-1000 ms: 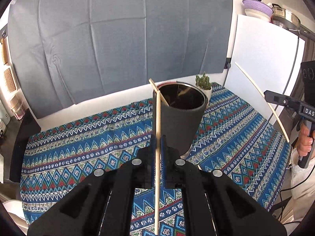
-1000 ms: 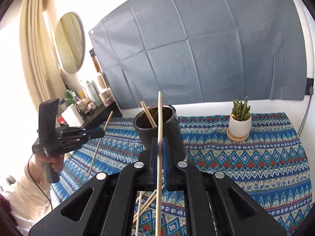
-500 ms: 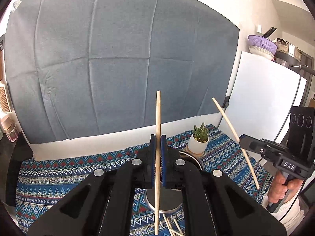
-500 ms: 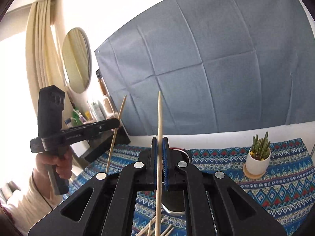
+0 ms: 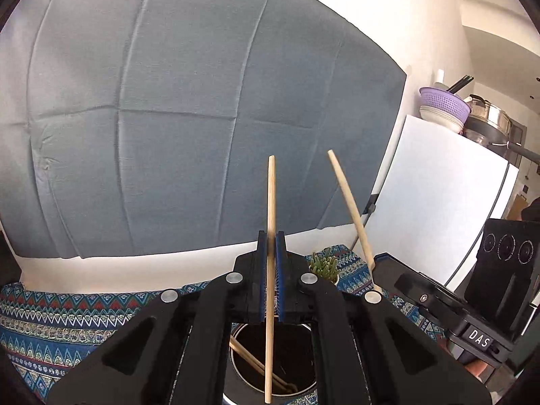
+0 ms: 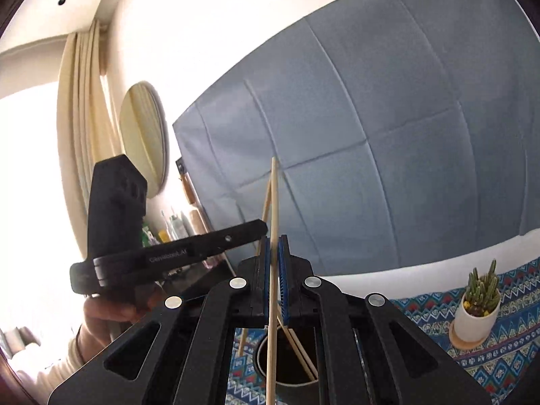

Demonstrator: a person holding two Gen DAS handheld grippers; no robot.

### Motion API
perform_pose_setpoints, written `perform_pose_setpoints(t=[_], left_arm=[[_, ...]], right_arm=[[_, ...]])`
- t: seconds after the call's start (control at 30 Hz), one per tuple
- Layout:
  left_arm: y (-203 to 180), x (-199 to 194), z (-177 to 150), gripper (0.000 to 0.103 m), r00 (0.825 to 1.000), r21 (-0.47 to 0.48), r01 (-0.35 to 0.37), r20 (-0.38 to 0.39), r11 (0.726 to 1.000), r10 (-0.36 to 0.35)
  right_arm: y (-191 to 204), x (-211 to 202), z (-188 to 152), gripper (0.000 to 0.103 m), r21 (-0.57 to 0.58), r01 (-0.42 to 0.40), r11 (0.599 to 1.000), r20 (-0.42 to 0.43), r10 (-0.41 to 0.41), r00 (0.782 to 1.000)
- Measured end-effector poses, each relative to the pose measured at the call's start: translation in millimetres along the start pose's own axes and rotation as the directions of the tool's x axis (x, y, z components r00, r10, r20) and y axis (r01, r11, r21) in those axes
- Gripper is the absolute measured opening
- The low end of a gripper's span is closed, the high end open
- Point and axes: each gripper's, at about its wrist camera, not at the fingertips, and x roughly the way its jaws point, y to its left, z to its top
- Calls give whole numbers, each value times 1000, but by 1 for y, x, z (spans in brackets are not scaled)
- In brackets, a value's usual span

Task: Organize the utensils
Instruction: 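Lift both held sticks upright and carry them above the black holder, then open the left tool over the holder while the right tool opens, releasing both sticks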

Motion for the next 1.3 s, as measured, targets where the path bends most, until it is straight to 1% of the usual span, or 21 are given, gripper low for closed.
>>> perform_pose_setpoints(t=[0.1,0.17,0.23,0.33,0.4,0.53,0.6,0.67,0.73,0.77,1.03,1.3], left_arm=[[6,3,-3,5,999,-25,19,44,1000,-18],[9,8,-5,5,998,-46,29,58,999,-26],[13,12,-9,5,997,-66,48,65,997,-43],[15,18,-17,5,995,-72,63,78,995,-57],[17,21,-24,5,994,-76,70,92,995,-63],[18,28,-37,5,993,-65,75,94,995,-68],[19,30,-42,5,994,-65,78,84,995,-72],[18,34,-47,5,997,-61,54,61,997,-50],[19,35,-52,5,996,-63,70,54,996,-66],[18,35,-54,5,997,-58,59,51,997,-56],[12,31,-69,5,999,-35,37,15,999,-36],[6,20,-83,5,1000,-3,0,-8,1000,0]], right_arm=[[-1,6,2,5,24,-6,1000,49,5,999],[-3,9,2,5,28,-14,1000,80,11,997],[-3,15,0,5,18,1,1000,105,-3,994],[-6,25,-8,5,0,30,1000,137,-30,990],[-9,36,-16,5,-10,68,998,139,-66,988],[-19,52,-32,5,-6,86,996,128,-84,988],[-23,59,-38,5,-9,113,994,112,-111,987],[-25,63,-43,5,-6,117,993,94,-116,989],[-28,65,-48,5,-3,118,993,81,-117,990],[-29,65,-50,5,-3,118,993,74,-118,990],[-22,58,-64,5,-72,155,985,15,-154,988],[-10,45,-75,5,-155,203,967,-42,-212,976]])
